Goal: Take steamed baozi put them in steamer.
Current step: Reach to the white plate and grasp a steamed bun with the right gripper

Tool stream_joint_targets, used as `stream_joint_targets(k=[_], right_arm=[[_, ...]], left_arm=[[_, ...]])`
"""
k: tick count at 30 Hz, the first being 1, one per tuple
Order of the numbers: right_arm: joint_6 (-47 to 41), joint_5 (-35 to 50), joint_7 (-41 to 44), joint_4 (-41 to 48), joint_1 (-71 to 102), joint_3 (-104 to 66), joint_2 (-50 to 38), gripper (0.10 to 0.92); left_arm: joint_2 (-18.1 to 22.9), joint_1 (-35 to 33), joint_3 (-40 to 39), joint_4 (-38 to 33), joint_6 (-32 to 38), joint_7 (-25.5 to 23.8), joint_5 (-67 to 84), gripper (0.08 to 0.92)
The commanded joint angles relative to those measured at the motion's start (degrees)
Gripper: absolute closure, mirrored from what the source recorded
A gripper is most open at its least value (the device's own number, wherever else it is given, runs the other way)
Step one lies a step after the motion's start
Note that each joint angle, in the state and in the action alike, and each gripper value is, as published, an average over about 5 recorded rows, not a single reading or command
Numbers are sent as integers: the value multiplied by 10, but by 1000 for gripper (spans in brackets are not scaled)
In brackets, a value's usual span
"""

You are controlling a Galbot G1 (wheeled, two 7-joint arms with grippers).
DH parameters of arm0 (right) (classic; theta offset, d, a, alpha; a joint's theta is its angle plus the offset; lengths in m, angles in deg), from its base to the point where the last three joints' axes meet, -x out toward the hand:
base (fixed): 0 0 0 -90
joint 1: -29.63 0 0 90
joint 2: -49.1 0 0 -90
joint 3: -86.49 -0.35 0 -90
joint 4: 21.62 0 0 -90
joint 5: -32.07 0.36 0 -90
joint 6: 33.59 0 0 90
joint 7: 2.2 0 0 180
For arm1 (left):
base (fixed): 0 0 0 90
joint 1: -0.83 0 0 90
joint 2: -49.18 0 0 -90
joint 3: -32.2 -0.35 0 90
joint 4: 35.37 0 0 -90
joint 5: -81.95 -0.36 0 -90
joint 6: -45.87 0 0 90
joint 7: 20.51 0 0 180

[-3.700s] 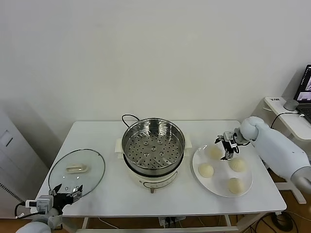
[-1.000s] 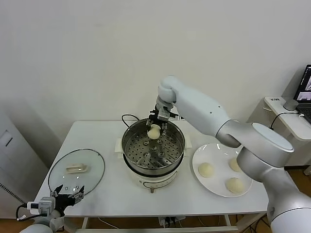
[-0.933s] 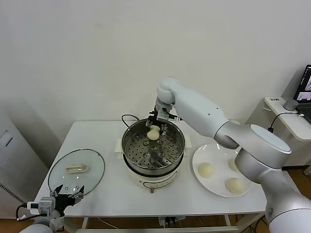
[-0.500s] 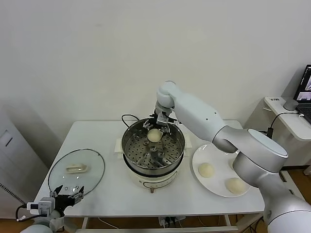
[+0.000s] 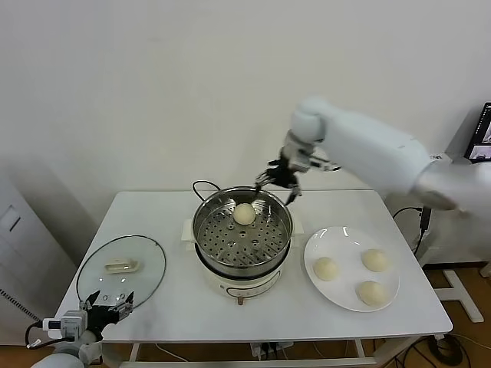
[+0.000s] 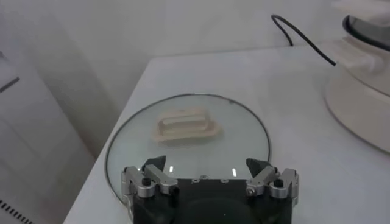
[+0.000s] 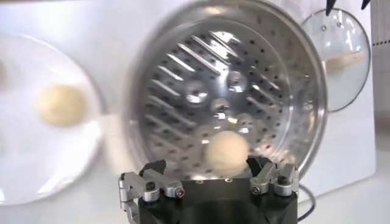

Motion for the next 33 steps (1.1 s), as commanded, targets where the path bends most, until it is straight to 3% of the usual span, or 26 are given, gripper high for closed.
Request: stream_joint_targets(k=[1,11,17,33], right_arm=[[-420,177,-15,-127,-118,184,-182,203],[-447,165,-85,-160,16,139,-231,203],[-443,131,-127,-116,126,61,-205,203],[-425,41,-129,6,272,-32,-112,203]], left_arm=[[-1,0,0,0,0,0,0,177],[4,5,-5,0,-1,0,0,177],[7,5,-5,-1,-2,0,0,177],[11,5,-4,0,-4,1,-1,177]])
